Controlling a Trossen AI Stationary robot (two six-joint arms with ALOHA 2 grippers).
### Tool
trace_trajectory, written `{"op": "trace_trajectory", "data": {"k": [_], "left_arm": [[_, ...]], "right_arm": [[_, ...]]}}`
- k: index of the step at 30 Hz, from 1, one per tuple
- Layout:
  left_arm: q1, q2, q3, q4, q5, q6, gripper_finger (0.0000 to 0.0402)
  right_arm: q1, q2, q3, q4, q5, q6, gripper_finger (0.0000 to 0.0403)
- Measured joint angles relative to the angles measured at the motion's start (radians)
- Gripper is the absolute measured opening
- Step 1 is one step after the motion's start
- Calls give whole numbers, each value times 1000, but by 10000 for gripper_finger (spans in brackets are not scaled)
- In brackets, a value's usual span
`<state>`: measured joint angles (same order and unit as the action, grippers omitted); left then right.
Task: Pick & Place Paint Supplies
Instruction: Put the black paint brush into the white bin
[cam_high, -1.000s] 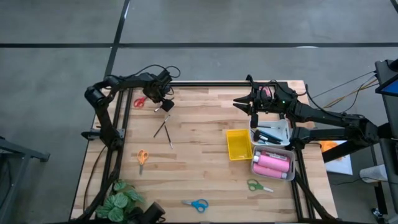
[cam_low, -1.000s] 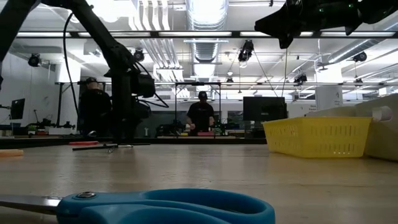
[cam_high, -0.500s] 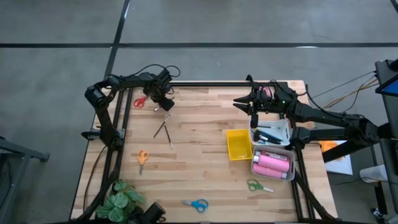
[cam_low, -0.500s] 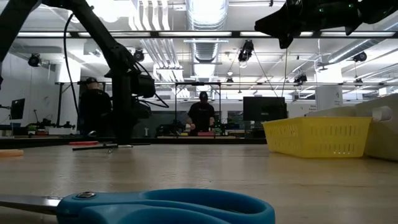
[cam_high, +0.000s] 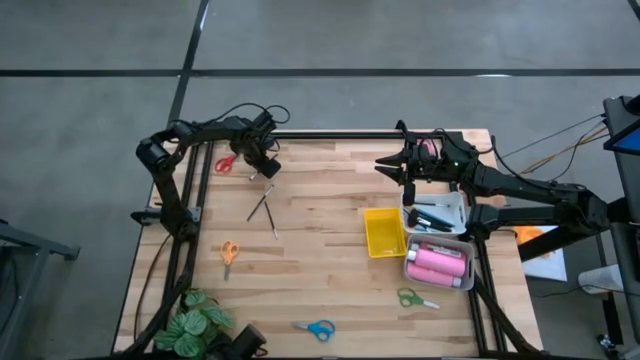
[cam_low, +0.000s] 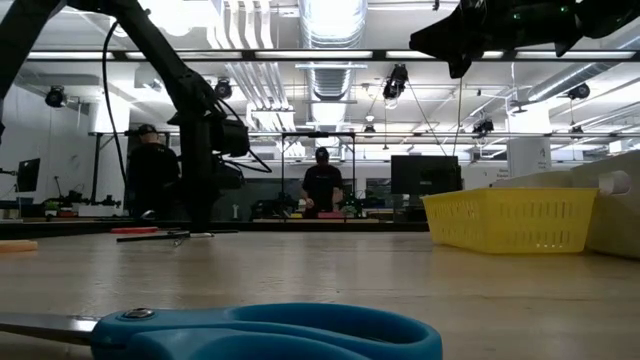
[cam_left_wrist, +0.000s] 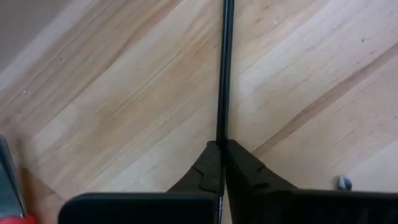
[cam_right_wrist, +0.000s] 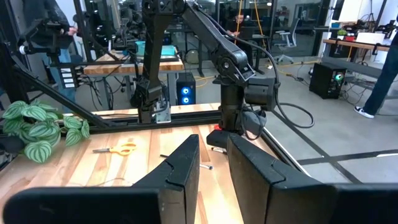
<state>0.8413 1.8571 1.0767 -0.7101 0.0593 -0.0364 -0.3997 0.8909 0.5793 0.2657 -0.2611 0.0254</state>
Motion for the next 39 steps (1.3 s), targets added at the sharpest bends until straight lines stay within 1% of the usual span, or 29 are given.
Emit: {"op": "trace_trajectory", "data": {"k": [4,6,13,18,23,25,27,32,34,39], "left_arm": [[0,-24,-4,4,5,-22,1],[0,-47,-7,1,24,-31,0],[-5,-164,-7,-23,55,-115,1],[-27,-246,-5,-23,135,-286,1],[-61,-313,-4,-10,187,-547,0],[-87,-333,-4,1,217,-602,0],[-126,-349,-4,42,242,-612,0],[-269,-353,-3,206,258,-627,0],[-335,-344,-3,283,230,-677,0],[-464,-292,-2,434,115,-816,0]], "right_arm": [[0,0,0,0,0,0,83],[0,0,0,0,0,0,83],[0,0,0,0,0,0,83],[0,0,0,0,0,0,83],[0,0,0,0,0,0,83],[0,0,0,0,0,0,83],[0,0,0,0,0,0,83],[0,0,0,0,0,0,83],[0,0,0,0,0,0,83],[0,0,0,0,0,0,83]]}}
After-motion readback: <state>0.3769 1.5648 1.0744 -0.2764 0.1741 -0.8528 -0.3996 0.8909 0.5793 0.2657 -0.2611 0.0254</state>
